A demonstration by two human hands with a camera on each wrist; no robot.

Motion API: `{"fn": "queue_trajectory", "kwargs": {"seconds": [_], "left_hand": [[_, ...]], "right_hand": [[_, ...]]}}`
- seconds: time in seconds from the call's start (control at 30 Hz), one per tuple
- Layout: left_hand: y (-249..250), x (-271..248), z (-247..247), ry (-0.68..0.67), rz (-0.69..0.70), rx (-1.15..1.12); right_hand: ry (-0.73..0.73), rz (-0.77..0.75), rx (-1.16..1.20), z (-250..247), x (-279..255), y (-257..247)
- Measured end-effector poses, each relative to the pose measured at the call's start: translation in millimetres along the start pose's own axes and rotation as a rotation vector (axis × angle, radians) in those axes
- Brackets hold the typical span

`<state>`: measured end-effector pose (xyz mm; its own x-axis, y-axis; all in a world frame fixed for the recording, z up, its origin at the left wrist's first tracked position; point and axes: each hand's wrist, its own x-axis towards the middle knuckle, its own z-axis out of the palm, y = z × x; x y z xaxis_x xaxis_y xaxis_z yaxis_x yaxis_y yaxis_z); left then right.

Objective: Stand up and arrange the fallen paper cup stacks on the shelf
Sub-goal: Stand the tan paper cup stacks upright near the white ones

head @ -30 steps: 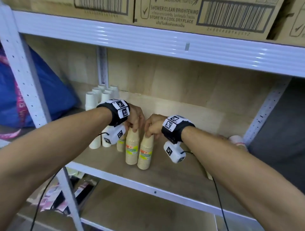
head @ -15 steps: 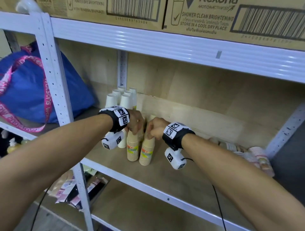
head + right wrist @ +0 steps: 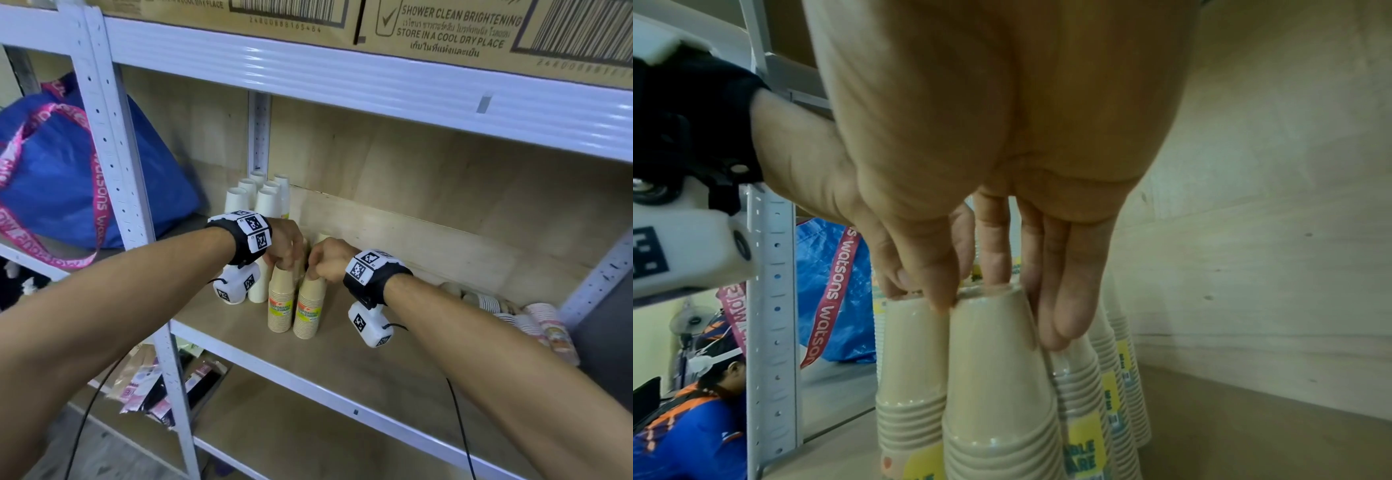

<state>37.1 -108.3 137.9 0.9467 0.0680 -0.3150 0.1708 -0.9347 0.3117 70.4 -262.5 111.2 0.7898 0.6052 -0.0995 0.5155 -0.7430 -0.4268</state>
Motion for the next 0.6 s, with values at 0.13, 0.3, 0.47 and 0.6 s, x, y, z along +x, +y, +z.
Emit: {"fn": "queue_trajectory", "kwargs": {"seconds": [0.13, 0.3, 0.47, 0.6], "left_hand": [[7, -1, -16, 0.055, 0.016, -0.01], [28, 2, -31, 0.135, 0.08, 0.015], [62, 13, -32, 0.183, 0.146, 0.063], [94, 26, -23, 0.163, 0.222, 0.081]], "right_hand": [[0.013, 0.008, 0.041, -6, -2, 6], [0.061, 0.037, 0.008, -20, -11, 19], [0.103, 0.112, -0.038, -37, -26, 47], [0.129, 0.187, -0.064, -53, -43, 79]]}}
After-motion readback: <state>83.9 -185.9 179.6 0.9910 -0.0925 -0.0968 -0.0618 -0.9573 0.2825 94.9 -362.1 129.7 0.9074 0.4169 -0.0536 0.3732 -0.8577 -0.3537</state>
